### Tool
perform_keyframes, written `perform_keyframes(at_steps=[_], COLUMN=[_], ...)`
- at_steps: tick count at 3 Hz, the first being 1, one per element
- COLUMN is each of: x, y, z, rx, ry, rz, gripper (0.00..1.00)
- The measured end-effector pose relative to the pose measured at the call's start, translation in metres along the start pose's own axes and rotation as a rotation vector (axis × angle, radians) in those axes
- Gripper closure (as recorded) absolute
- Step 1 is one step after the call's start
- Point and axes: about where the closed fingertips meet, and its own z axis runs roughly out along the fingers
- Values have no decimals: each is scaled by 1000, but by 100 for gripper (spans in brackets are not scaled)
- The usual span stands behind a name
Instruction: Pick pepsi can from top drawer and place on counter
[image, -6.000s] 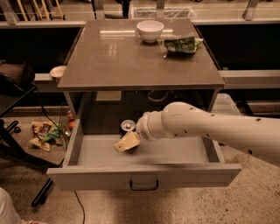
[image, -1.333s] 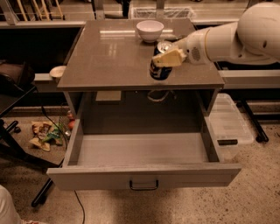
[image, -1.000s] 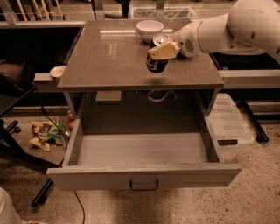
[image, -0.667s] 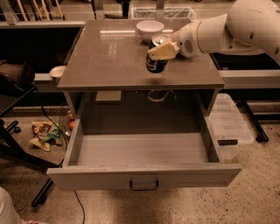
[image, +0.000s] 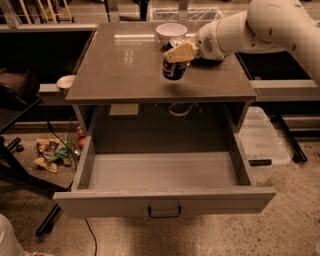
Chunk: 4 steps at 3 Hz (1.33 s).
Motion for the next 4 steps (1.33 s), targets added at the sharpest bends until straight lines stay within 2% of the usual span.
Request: perform_keyframes(at_steps=[2,3,4], x=[9,14,19], y=[-21,-29,-33], z=[35,48,57], rx=[-21,-29,-39], ry=[75,95,113], rz=[113,150,177], gripper=[100,82,58])
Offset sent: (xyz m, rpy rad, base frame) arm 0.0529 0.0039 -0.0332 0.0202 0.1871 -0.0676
